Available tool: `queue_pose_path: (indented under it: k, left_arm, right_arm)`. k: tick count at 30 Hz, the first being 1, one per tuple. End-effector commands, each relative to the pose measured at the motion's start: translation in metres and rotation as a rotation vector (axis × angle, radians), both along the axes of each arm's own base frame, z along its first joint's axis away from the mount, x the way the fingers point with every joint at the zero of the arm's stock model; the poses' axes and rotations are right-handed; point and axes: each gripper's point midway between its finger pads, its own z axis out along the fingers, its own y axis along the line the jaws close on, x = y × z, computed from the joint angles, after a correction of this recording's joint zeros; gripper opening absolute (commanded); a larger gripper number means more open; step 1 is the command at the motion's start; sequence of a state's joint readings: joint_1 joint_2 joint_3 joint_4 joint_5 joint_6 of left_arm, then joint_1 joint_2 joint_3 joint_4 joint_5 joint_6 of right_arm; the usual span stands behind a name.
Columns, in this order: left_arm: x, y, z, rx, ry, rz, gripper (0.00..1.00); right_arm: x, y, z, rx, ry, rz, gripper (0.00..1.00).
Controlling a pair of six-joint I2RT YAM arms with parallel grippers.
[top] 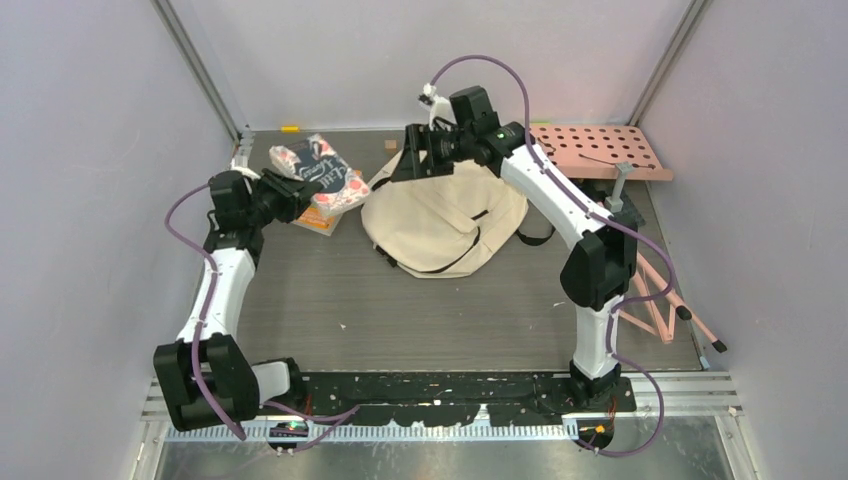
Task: Pack the student bag
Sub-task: Pick up the book from the center of the board, then place the book in the student bag.
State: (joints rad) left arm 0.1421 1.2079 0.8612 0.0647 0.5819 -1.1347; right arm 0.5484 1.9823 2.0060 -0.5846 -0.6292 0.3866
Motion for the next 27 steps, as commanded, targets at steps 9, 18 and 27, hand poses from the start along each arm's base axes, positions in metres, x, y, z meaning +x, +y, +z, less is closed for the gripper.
queue_pose_path:
  k: [9, 18, 27]
  left_arm:
    - [-0.042, 0.069, -0.043, 0.341, 0.310, 0.142, 0.00]
    - [-0.042, 0.067, -0.045, 0.397, 0.340, 0.065, 0.00]
    - [-0.039, 0.057, -0.041, 0.420, 0.327, 0.019, 0.00]
  right_arm:
    - [-0.032, 0.006, -0.115, -0.543, -0.226, 0.135, 0.79]
    - [-0.046, 0.038, -0.164, -0.659, -0.236, 0.210, 0.79]
    - [-0.028, 0.018, -0.194, -0.832, -0.278, 0.143, 0.67]
